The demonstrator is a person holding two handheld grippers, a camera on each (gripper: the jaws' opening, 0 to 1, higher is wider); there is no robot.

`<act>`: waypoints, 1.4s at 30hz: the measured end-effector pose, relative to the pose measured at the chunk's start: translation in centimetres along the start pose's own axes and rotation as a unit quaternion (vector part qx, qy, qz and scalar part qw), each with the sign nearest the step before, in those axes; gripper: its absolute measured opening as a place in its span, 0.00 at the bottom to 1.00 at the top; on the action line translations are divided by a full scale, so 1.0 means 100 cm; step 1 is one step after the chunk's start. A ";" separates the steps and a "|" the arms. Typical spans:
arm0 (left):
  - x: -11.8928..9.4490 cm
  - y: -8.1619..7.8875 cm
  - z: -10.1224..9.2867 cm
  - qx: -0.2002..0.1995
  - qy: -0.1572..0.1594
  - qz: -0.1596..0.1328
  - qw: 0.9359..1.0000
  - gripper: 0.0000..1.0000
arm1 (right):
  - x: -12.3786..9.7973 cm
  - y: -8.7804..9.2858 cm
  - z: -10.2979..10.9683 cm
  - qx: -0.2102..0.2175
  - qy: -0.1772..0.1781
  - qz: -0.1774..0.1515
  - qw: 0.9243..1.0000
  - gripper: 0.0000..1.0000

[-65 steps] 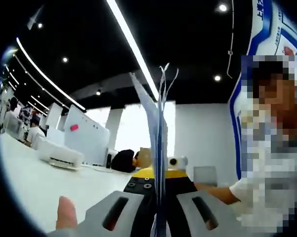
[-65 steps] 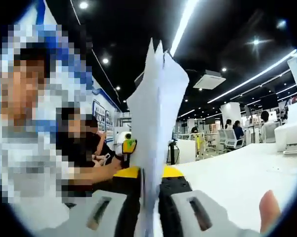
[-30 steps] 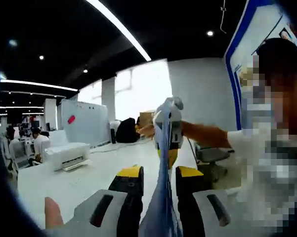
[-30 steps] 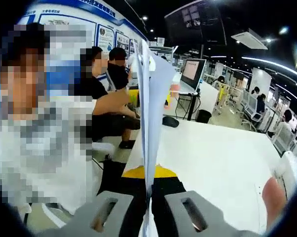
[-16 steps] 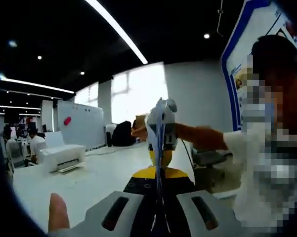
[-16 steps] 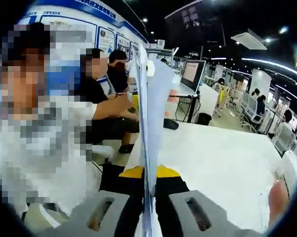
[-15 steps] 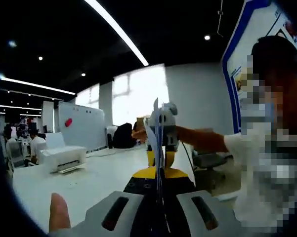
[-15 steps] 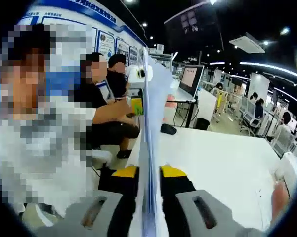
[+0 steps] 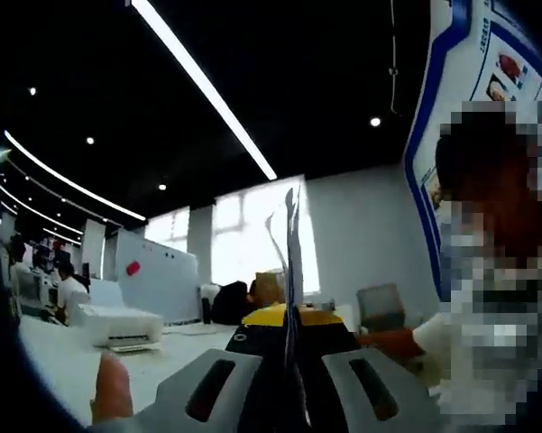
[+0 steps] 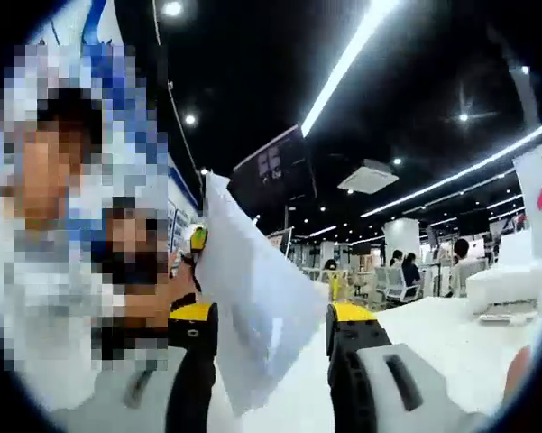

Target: Organize the stack of printing papers by aligning and flattening the scattered papers on the table

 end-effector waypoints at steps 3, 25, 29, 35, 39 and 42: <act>-0.001 0.000 0.001 -0.010 0.005 -0.011 1.000 0.05 | 0.005 0.012 0.000 0.044 -0.016 -0.038 0.998 0.44; -0.029 0.083 0.032 -0.070 -0.066 0.009 0.995 0.13 | 0.004 0.035 0.018 0.096 -0.038 0.011 0.995 0.00; -0.031 0.106 0.033 -0.083 -0.064 0.050 0.993 0.06 | -0.001 0.038 0.015 0.091 -0.029 0.035 0.995 0.00; -0.020 0.104 0.025 -0.069 -0.048 0.060 0.995 0.05 | -0.011 0.046 0.010 0.096 -0.022 0.039 0.994 0.00; -0.010 0.096 0.027 -0.053 -0.041 0.069 0.995 0.06 | -0.016 0.042 0.008 0.081 -0.014 0.031 0.996 0.00; -0.006 0.104 0.020 -0.052 -0.015 0.106 0.993 0.06 | -0.027 0.051 0.008 0.041 -0.005 0.060 0.997 0.04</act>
Point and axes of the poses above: the point that each gripper's makers call its tool centre point, and the gripper's own axes: x roughly forward along the fingers, z roughly to its left, y roughly out of its underside, the point moved 6 cm from there along -x, roughly backward along the fingers, and after that the axes turned 3 degrees about -y, right-handed, at the moved point
